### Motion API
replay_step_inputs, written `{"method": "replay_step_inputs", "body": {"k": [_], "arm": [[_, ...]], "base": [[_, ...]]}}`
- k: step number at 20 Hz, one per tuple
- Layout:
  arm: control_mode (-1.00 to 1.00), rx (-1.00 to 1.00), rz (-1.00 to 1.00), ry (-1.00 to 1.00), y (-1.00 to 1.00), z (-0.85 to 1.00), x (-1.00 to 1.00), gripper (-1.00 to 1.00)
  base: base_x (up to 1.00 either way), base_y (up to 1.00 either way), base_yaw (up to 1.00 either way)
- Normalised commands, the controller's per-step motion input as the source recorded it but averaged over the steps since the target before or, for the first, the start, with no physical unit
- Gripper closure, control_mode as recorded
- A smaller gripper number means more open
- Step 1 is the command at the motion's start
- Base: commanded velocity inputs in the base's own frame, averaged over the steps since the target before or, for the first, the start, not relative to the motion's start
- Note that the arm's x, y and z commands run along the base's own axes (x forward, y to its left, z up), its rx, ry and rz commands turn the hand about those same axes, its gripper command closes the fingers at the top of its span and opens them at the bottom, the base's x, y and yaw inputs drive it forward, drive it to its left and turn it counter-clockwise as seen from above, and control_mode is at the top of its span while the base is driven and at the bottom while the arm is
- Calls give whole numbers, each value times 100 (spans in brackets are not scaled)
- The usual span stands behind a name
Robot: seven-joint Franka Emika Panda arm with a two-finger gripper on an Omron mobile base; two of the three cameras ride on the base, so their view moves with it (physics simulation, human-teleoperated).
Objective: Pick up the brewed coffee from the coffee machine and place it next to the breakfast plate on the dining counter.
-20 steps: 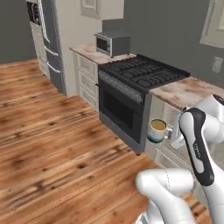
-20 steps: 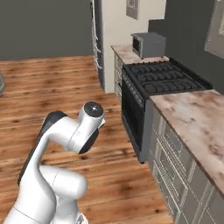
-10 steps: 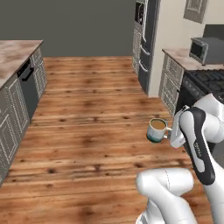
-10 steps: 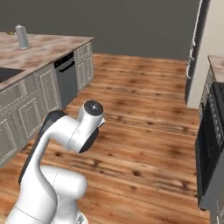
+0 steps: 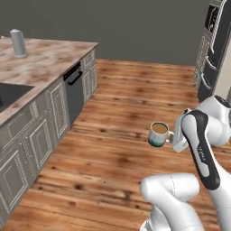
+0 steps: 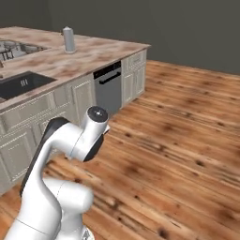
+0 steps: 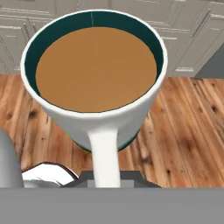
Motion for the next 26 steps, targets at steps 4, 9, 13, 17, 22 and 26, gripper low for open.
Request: {"method": "replay_step_inputs", "body": {"k": [4,9,13,17,22,26], "arm": [[100,0,0,0,0,0,0,100],[100,0,0,0,0,0,0,100],[100,0,0,0,0,0,0,100],[100,0,0,0,0,0,0,100],[100,0,0,0,0,0,0,100],[100,0,0,0,0,0,0,100]], "base": [[100,-61,26],[100,-63,19],[100,-59,16],[100,-64,11],[100,-75,4],[100,-71,0]]}}
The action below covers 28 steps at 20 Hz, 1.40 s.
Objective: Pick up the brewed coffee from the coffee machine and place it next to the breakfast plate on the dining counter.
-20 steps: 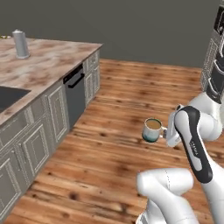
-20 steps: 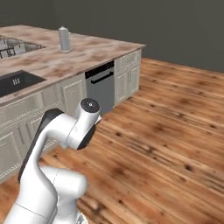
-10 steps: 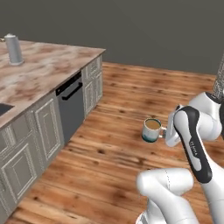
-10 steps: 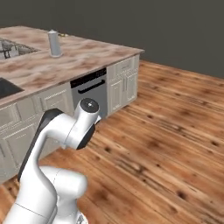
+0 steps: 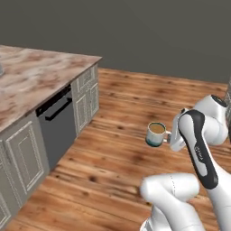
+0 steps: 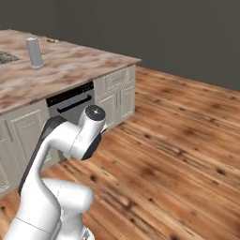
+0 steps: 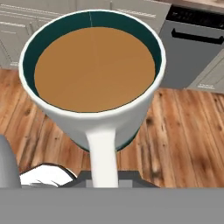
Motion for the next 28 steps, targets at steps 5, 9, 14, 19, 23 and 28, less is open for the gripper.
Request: {"method": "replay_step_inputs", "body": {"k": [5,9,14,19,23,28], "arm": [[100,0,0,0,0,0,0,100],[100,0,0,0,0,0,0,100],[100,0,0,0,0,0,0,100],[100,0,0,0,0,0,0,100],[100,0,0,0,0,0,0,100],[100,0,0,0,0,0,0,100]], "base": [[100,-68,0],[100,-58,0],[100,-52,0],[100,-46,0],[100,-36,0],[100,-12,0]]}}
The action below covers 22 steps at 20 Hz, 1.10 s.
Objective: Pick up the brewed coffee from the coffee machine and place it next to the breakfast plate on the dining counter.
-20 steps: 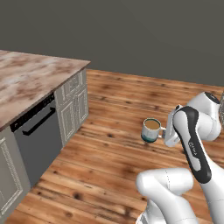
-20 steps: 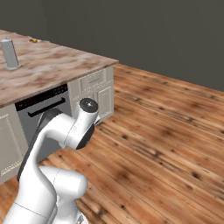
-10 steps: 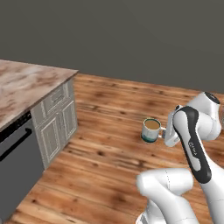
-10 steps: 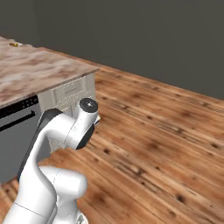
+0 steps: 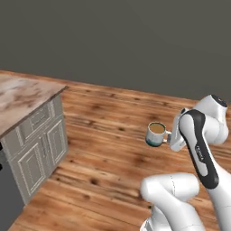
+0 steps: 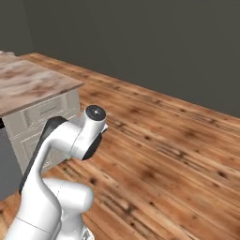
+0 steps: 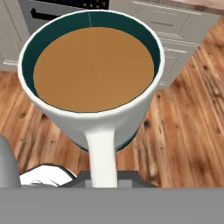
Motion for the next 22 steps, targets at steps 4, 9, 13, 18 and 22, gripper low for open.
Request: {"method": "replay_step_inputs", "body": {"k": [4,9,13,18,22], "arm": [[100,0,0,0,0,0,0,100],[100,0,0,0,0,0,0,100],[100,0,0,0,0,0,0,100],[100,0,0,0,0,0,0,100],[100,0,0,0,0,0,0,100]], "base": [[100,0,1],[100,0,1],[100,0,0],[100,10,4],[100,22,10]]}}
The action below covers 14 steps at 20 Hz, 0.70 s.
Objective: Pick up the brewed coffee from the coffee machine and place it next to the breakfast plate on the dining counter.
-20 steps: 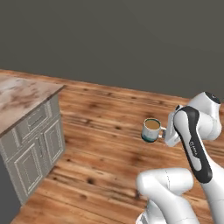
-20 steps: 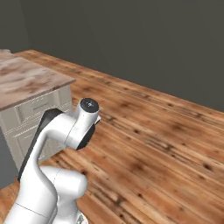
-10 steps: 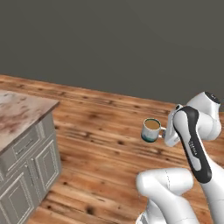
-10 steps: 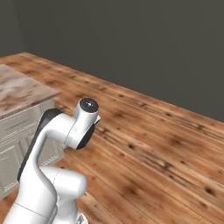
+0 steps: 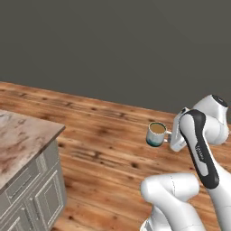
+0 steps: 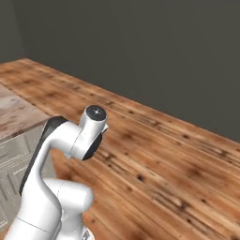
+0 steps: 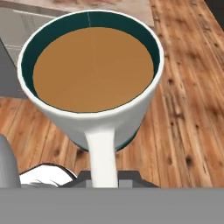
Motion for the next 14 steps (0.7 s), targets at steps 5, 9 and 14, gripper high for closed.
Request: {"method": "replay_step_inputs", "body": {"k": [5,9,14], "arm": [[100,0,0,0,0,0,0,100],[100,0,0,0,0,0,0,100],[100,0,0,0,0,0,0,100]], "base": [[100,14,13],[100,0,15],[100,0,22]]}}
